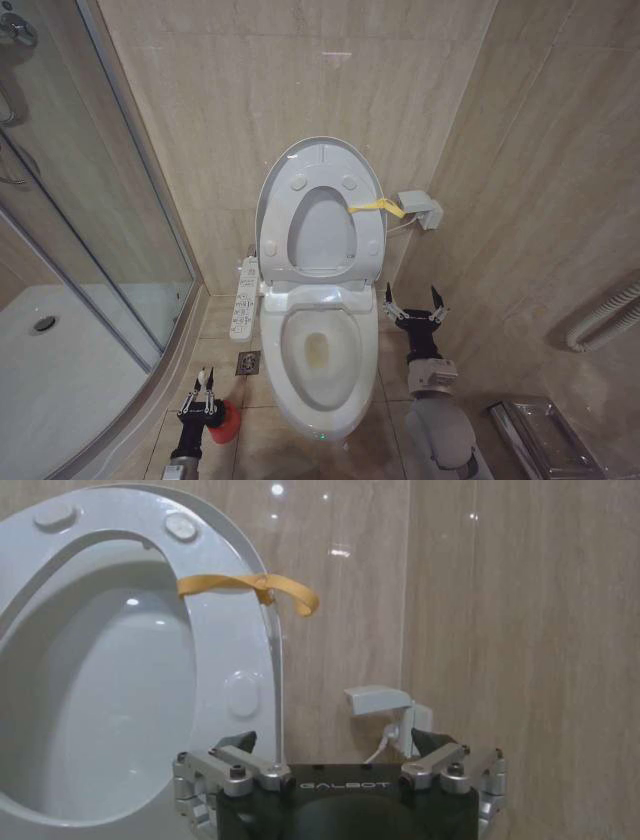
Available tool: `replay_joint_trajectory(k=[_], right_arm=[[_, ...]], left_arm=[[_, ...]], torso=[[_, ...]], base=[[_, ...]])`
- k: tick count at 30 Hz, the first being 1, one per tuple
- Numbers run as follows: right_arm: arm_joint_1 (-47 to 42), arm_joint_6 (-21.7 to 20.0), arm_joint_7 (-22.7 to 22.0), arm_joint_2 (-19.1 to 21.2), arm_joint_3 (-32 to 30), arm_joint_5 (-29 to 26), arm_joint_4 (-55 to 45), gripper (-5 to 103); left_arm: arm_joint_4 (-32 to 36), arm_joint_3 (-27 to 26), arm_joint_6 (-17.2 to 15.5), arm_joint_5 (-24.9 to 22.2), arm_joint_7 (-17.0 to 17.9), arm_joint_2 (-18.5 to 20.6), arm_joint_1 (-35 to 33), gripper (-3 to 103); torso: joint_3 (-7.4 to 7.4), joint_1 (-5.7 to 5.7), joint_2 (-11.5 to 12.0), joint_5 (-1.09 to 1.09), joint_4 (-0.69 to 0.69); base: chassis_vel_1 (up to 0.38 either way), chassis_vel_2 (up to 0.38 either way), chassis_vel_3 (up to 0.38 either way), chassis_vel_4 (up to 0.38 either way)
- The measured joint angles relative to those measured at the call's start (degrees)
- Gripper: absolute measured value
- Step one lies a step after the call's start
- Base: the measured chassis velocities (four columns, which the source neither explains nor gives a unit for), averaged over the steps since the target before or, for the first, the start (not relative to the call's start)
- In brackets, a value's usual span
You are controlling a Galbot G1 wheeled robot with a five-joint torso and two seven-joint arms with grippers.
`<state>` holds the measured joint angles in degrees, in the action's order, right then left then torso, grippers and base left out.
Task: Open the toilet lid, clean the toilet bowl with a toilet brush, close the toilet lid, and flush.
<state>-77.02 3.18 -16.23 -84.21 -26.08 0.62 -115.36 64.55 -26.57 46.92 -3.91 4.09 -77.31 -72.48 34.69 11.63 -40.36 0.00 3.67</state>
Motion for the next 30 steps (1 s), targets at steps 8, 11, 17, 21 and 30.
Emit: replay_joint_trajectory(k=[8, 11, 17, 21, 30], right_arm=[[0.00, 0.00, 0.00, 0.00, 0.00, 0.00, 0.00, 100], [0.00, 0.00, 0.00, 0.00, 0.00, 0.00, 0.00, 100], [0.00, 0.00, 0.00, 0.00, 0.00, 0.00, 0.00, 100], [0.00, 0.00, 0.00, 0.00, 0.00, 0.00, 0.00, 100], [0.00, 0.00, 0.00, 0.00, 0.00, 0.00, 0.00, 100]], left_arm=[[-5.70, 1.73, -0.01, -0.32, -0.85, -0.53, 3.59, 19], [-7.35, 1.99, -0.01, -0.68, -1.54, -0.62, 4.41, 19], [-13.89, 2.55, -0.01, -2.32, -4.41, -0.55, 8.46, 19], [-16.43, 3.08, -0.01, -3.78, -5.85, -0.53, 10.44, 19], [-16.91, 3.68, -0.11, -3.73, -5.40, -0.81, 10.43, 16]], torso=[[0.00, 0.00, 0.00, 0.00, 0.00], [0.00, 0.00, 0.00, 0.00, 0.00], [0.00, 0.00, 0.00, 0.00, 0.00], [0.00, 0.00, 0.00, 0.00, 0.01], [0.00, 0.00, 0.00, 0.00, 0.00]], base=[[0.000, 0.000, 0.000, 0.000], [0.000, 0.000, 0.000, 0.000], [0.000, 0.000, 0.000, 0.000], [0.000, 0.000, 0.000, 0.000], [0.000, 0.000, 0.000, 0.000]])
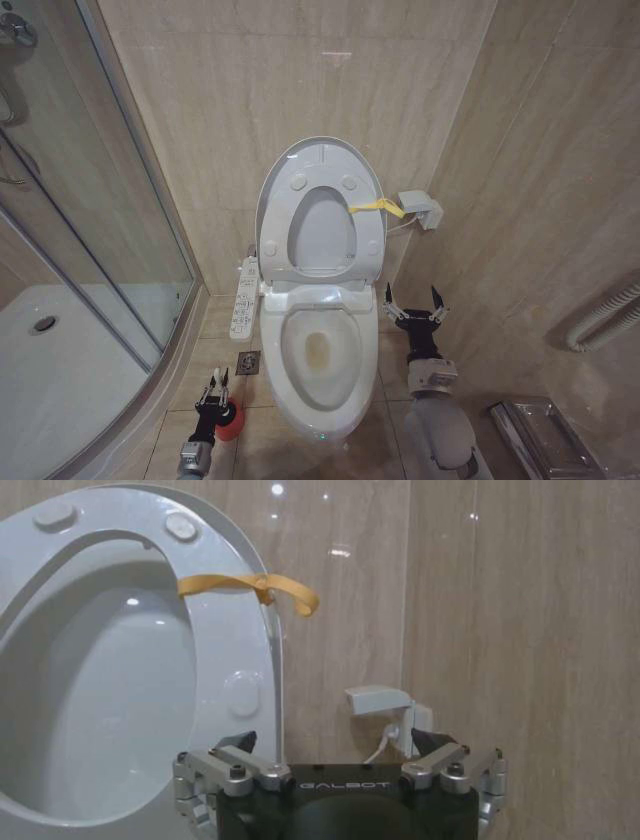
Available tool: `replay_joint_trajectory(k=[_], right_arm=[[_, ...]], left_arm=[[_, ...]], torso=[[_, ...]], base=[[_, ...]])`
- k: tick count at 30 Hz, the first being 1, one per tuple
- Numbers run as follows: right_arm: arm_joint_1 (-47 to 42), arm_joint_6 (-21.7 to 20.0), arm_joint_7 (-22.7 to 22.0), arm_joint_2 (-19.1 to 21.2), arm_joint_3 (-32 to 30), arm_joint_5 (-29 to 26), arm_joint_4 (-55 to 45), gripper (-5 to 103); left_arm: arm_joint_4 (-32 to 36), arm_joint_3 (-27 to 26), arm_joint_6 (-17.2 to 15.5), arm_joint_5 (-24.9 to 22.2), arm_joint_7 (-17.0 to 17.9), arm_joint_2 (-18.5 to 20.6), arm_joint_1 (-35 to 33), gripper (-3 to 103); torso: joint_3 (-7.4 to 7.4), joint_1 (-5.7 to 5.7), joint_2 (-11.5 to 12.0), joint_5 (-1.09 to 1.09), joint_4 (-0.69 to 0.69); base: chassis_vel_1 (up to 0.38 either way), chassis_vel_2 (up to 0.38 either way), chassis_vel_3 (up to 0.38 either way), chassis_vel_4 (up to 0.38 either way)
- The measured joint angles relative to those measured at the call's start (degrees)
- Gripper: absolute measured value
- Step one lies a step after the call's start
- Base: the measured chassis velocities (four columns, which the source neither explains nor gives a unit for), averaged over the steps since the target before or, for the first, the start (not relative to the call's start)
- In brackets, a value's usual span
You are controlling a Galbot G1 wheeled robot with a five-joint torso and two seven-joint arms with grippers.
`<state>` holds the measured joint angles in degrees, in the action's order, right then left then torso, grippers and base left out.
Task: Open the toilet lid, clean the toilet bowl with a toilet brush, close the toilet lid, and flush.
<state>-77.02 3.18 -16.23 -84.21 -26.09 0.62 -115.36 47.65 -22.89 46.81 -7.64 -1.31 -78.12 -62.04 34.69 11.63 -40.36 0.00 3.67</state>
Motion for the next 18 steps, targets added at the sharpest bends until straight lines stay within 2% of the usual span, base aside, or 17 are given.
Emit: replay_joint_trajectory(k=[2, 3, 9, 10, 11, 16, 17, 18], right_arm=[[0.00, 0.00, 0.00, 0.00, 0.00, 0.00, 0.00, 100], [0.00, 0.00, 0.00, 0.00, 0.00, 0.00, 0.00, 100], [0.00, 0.00, 0.00, 0.00, 0.00, 0.00, 0.00, 100], [0.00, 0.00, 0.00, 0.00, 0.00, 0.00, 0.00, 100], [0.00, 0.00, 0.00, 0.00, 0.00, 0.00, 0.00, 100], [0.00, 0.00, 0.00, 0.00, 0.00, 0.00, 0.00, 100], [0.00, 0.00, 0.00, 0.00, 0.00, 0.00, 0.00, 100], [0.00, 0.00, 0.00, 0.00, 0.00, 0.00, 0.00, 100]], left_arm=[[0.34, -0.06, -0.01, 0.06, 0.02, -0.02, -0.33, 16], [0.56, -0.11, -0.02, 0.10, 0.02, -0.02, -0.55, 43], [4.60, -1.54, -0.07, 2.23, 0.91, -0.15, -4.38, 43], [5.53, -1.94, -0.09, 3.01, 1.10, -0.20, -5.23, 70], [5.53, -1.94, -0.09, 3.01, 1.10, -0.20, -5.23, 70], [15.47, -4.94, -1.66, 6.58, 3.27, -0.26, -11.05, 70], [15.47, -4.94, -1.66, 6.58, 3.27, -0.26, -11.05, 70], [16.77, -5.47, -1.74, 6.97, 3.46, -0.23, -11.62, 96]], torso=[[0.00, 0.00, 0.00, 0.00, 0.00], [0.00, 0.00, 0.00, 0.00, 0.00], [0.00, 0.00, 0.00, 0.00, 0.00], [0.00, 0.00, 0.00, 0.00, 0.00], [0.00, 0.00, 0.00, 0.00, 0.00], [0.00, -0.01, 0.00, 0.00, 0.00], [0.00, -0.01, 0.00, 0.00, 0.00], [0.00, -0.01, 0.00, 0.00, 0.00]], base=[[0.000, 0.000, 0.000, 0.000], [0.000, 0.000, 0.000, 0.000], [0.000, 0.000, 0.000, 0.000], [0.000, 0.000, 0.000, 0.000], [0.000, 0.000, 0.000, 0.000], [0.000, 0.000, 0.000, 0.000], [0.000, 0.000, 0.000, 0.000], [0.000, 0.000, 0.000, 0.000]])
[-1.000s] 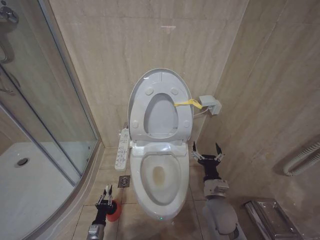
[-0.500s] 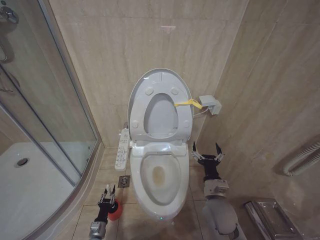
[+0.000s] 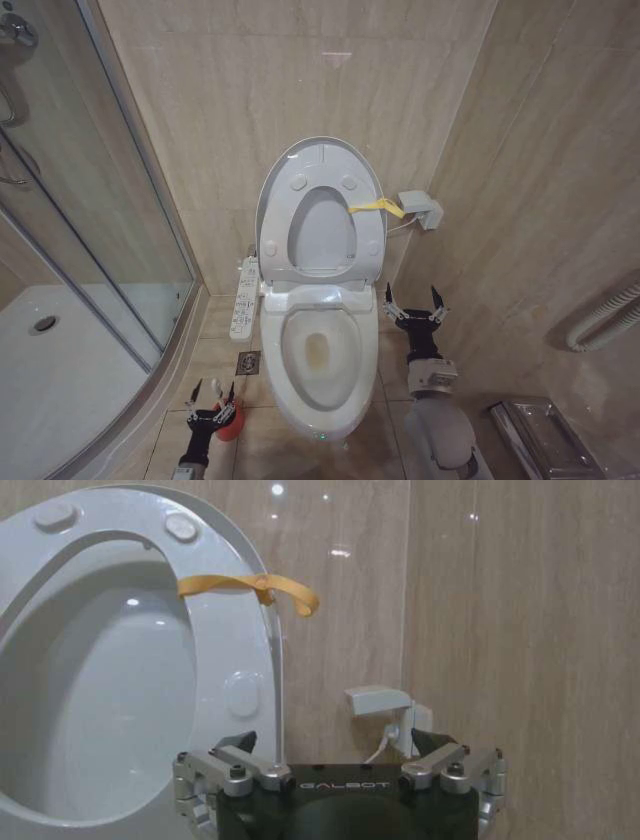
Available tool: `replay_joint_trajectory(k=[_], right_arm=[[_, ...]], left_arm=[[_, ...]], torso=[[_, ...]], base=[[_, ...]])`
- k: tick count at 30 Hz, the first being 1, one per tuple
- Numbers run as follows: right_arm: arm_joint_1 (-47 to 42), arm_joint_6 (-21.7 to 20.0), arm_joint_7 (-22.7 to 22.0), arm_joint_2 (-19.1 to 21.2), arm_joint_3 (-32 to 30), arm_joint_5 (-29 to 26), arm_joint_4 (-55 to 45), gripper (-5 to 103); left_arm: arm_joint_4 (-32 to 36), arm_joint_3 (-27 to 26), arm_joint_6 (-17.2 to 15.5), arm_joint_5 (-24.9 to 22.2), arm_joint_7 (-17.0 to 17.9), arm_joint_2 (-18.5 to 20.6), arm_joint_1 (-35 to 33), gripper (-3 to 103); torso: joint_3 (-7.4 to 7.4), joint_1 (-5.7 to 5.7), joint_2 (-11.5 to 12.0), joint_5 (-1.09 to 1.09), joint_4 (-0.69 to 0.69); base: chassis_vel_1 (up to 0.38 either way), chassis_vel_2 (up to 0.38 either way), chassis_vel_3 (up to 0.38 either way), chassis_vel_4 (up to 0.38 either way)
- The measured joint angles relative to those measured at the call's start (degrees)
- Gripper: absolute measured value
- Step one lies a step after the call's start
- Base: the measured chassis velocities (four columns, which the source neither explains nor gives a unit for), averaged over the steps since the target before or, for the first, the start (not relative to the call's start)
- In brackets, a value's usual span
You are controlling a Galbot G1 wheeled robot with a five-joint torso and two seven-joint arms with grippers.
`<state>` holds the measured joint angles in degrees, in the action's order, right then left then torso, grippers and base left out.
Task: Open the toilet lid, clean the toilet bowl with a toilet brush, close the toilet lid, and flush.
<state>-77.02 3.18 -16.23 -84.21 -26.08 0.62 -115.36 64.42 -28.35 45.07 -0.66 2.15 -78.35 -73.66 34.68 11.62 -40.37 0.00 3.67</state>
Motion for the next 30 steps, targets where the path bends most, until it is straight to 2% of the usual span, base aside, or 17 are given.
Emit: replay_joint_trajectory(k=[2, 4, 6, 7, 8, 10, 12, 13, 14, 15, 16, 19, 20, 24, 26, 28, 30], right_arm=[[0.00, 0.00, -0.01, 0.00, 0.00, 0.00, 0.00, 100], [0.00, 0.00, -0.01, 0.00, 0.00, 0.00, 0.00, 100], [0.00, 0.00, 0.00, 0.00, 0.00, 0.00, 0.00, 100], [0.00, 0.00, 0.00, 0.00, 0.00, 0.00, 0.00, 100], [0.00, 0.00, -0.01, 0.00, 0.00, 0.00, 0.00, 100], [0.00, 0.00, 0.01, 0.00, 0.00, 0.00, 0.00, 100], [0.00, 0.00, -0.01, 0.00, 0.00, 0.00, 0.00, 100], [0.00, 0.00, 0.00, 0.00, 0.00, 0.00, 0.00, 100], [0.00, 0.00, -0.01, 0.00, 0.00, 0.00, 0.00, 100], [0.00, 0.00, -0.01, 0.00, 0.00, 0.00, 0.00, 100], [0.00, 0.00, 0.00, 0.00, 0.00, 0.00, 0.00, 100], [0.00, 0.00, 0.00, 0.00, 0.00, 0.00, 0.01, 100], [0.00, 0.00, 0.00, 0.00, 0.00, 0.00, 0.01, 100], [0.00, 0.00, 0.00, 0.00, 0.00, 0.00, 0.00, 100], [0.00, 0.00, -0.01, 0.00, 0.00, 0.00, 0.01, 100], [0.00, 0.00, -0.01, 0.00, 0.00, 0.00, 0.00, 100], [0.00, 0.00, -0.01, 0.00, 0.00, 0.00, 0.00, 100]], left_arm=[[5.58, -1.87, -0.50, 0.69, 0.20, 0.34, -2.28, 96], [7.74, -2.43, -0.92, 0.74, 0.23, 0.52, -3.14, 96], [15.70, -4.01, -3.17, 0.16, 0.31, 1.19, -5.90, 96], [15.70, -4.01, -3.17, 0.16, 0.31, 1.19, -5.90, 96], [19.10, -4.43, -4.21, -0.47, 0.36, 1.47, -6.92, 100], [26.82, -4.89, -7.20, -2.63, 0.95, 2.15, -8.88, 100], [29.14, -4.91, -8.27, -3.56, 1.15, 2.38, -9.39, 100], [35.44, -4.84, -11.79, -6.15, 1.41, 3.03, -10.75, 100], [38.57, -4.72, -13.74, -7.34, 1.43, 3.35, -11.41, 100], [38.57, -4.72, -13.74, -7.34, 1.43, 3.35, -11.41, 100], [41.14, -4.64, -15.39, -8.20, 1.43, 3.61, -11.91, 100], [50.23, -4.71, -22.40, -10.34, 0.46, 4.52, -13.25, 100], [50.23, -4.71, -22.40, -10.34, 0.46, 4.52, -13.25, 100], [55.12, -4.98, -29.60, -14.15, -1.75, 4.87, -13.33, 100], [55.42, -5.13, -30.42, -14.81, -2.29, 4.74, -13.19, 100], [56.01, -5.13, -33.47, -16.38, -2.24, 4.13, -13.37, 100], [56.15, -4.86, -34.10, -16.93, -1.83, 4.02, -13.54, 100]], torso=[[0.00, 0.00, 0.00, -0.01, 0.00], [0.00, 0.00, 0.00, 0.00, 0.00], [0.00, 0.00, 0.00, 0.00, 0.00], [0.00, 0.00, 0.00, 0.00, 0.00], [0.00, 0.00, 0.00, 0.00, -0.01], [0.00, 0.00, 0.00, 0.00, 0.00], [0.00, 0.00, 0.00, 0.00, 0.00], [0.00, 0.00, 0.00, 0.00, 0.00], [0.00, 0.00, 0.00, 0.00, 0.00], [0.00, 0.00, 0.00, 0.00, 0.00], [0.00, 0.00, 0.00, 0.01, 0.00], [0.00, 0.00, 0.00, 0.01, 0.00], [0.00, 0.00, 0.00, 0.01, 0.00], [0.00, 0.00, 0.00, 0.00, 0.00], [0.00, 0.00, 0.00, 0.00, 0.01], [0.01, 0.01, 0.00, 0.00, 0.00], [0.01, 0.01, 0.00, 0.00, 0.00]], base=[[0.000, 0.000, 0.000, 0.000], [0.000, 0.000, 0.000, 0.000], [0.000, 0.000, 0.000, 0.000], [0.000, 0.000, 0.000, 0.000], [0.000, 0.000, 0.000, 0.000], [0.000, 0.000, 0.000, 0.000], [0.000, 0.000, 0.000, 0.000], [0.000, 0.000, 0.000, 0.000], [0.000, 0.000, 0.000, 0.000], [0.000, 0.000, 0.000, 0.000], [0.000, 0.000, 0.000, 0.000], [0.000, 0.000, 0.000, 0.000], [0.000, 0.000, 0.000, 0.000], [0.000, 0.000, 0.000, 0.000], [0.000, 0.000, 0.000, 0.000], [0.000, 0.000, 0.000, 0.000], [0.000, 0.000, 0.000, 0.000]])
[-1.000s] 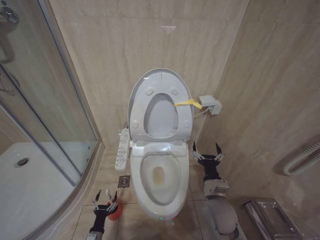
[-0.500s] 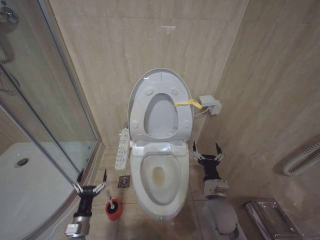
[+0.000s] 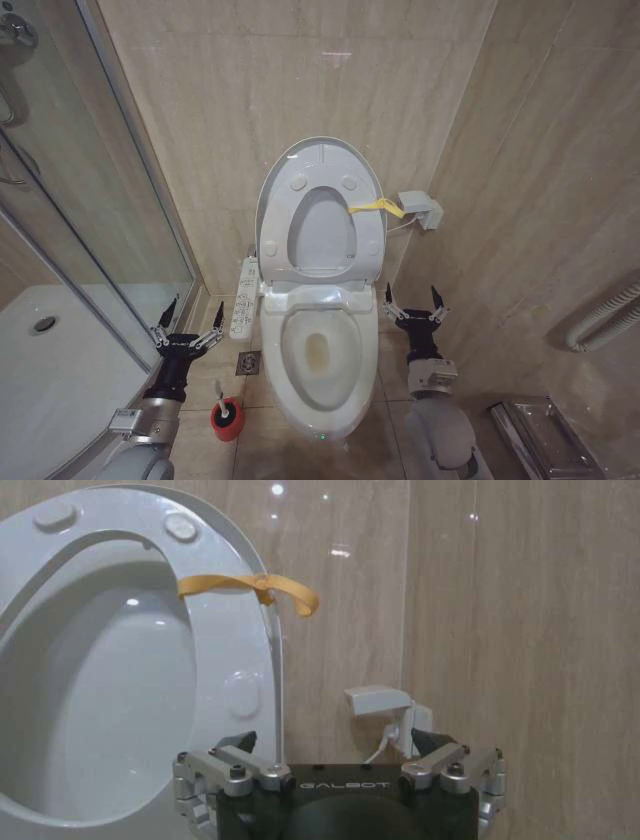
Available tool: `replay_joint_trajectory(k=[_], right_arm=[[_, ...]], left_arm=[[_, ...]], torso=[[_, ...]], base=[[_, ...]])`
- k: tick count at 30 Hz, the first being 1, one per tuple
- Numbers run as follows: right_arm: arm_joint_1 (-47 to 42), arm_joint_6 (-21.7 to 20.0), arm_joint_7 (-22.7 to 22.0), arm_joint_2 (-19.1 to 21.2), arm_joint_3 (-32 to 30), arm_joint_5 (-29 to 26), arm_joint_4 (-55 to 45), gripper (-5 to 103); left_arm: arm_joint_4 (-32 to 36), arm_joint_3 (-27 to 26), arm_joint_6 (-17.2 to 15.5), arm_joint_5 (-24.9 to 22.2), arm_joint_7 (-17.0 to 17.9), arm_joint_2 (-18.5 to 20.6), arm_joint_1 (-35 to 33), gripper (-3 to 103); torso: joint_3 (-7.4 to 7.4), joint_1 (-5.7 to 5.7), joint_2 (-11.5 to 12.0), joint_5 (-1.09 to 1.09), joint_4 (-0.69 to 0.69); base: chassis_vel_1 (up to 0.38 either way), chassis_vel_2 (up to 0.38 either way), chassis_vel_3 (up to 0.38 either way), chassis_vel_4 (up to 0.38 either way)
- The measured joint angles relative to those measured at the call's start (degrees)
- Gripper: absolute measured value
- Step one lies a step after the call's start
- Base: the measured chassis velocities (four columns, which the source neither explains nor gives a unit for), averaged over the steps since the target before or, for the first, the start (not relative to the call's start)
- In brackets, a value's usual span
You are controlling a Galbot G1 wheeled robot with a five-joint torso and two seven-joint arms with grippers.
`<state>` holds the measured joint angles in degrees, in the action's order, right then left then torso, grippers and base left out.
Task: Open the toilet lid, clean the toilet bowl with a toilet brush, close the toilet lid, and flush.
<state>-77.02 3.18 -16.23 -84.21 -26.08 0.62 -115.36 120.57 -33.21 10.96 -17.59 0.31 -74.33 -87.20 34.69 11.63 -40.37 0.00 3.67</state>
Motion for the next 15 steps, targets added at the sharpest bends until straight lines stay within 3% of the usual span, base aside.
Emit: replay_joint_trajectory(k=[6, 15], right_arm=[[0.00, 0.00, 0.00, 0.00, 0.00, 0.00, 0.00, 100], [0.00, 0.00, 0.00, 0.00, 0.00, 0.00, 0.00, 100]], left_arm=[[0.40, 1.32, -1.54, -0.80, 2.02, -1.02, -1.15, 100], [-1.48, 1.81, 2.00, 2.29, 2.15, -0.73, -2.44, 100]], torso=[[0.00, 0.00, 0.00, 0.00, 0.00], [0.00, 0.00, 0.00, 0.00, 0.00]], base=[[0.000, 0.000, 0.000, 0.000], [0.000, 0.000, 0.000, 0.000]])
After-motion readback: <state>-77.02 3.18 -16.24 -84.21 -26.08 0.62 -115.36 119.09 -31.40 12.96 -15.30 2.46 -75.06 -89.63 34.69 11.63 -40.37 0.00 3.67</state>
